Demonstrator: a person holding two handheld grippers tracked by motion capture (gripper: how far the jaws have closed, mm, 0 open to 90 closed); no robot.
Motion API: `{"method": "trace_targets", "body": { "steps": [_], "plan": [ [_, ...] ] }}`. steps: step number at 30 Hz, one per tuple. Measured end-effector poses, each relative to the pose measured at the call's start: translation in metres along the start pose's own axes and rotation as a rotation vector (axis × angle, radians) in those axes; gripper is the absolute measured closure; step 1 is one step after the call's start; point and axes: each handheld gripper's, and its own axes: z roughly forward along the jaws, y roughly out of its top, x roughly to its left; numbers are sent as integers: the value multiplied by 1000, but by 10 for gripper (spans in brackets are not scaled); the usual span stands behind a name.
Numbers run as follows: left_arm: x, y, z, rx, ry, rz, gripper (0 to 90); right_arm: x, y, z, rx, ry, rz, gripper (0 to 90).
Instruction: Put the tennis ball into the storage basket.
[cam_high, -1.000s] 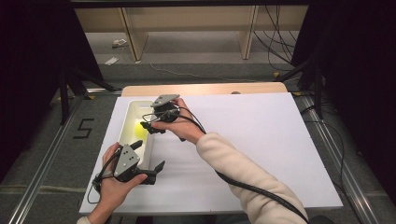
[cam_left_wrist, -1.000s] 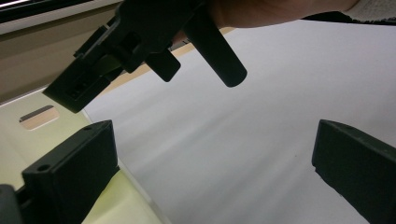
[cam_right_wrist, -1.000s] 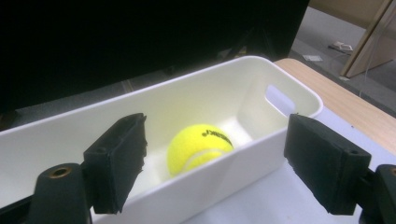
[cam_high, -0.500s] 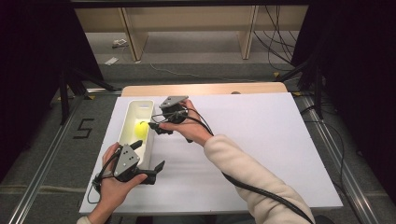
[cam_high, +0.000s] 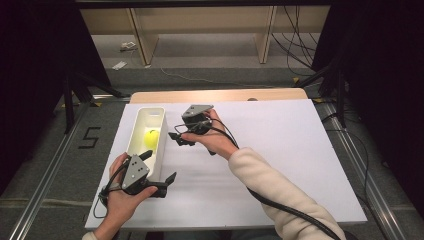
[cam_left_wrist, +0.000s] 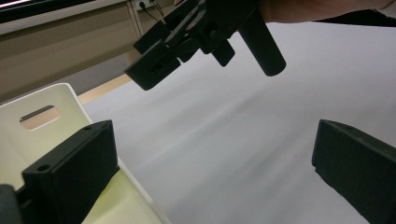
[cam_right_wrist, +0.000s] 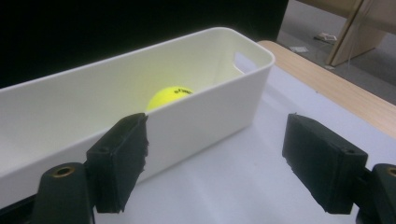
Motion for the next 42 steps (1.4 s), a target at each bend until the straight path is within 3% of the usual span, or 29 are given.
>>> {"method": "trace_targets", "body": {
  "steps": [11,30,42],
  "plan": [
    [0,0,0,-4,0,-3,0,-15,-18,-26,-6,-39,21,229],
    [0,0,0,-4,1,-5,0,-46,-64,-104,-22,-144,72,228],
    [0,1,-1,-4,5,-5,0,-53,-94,-143,-15,-195,99,225]
  ]
}}
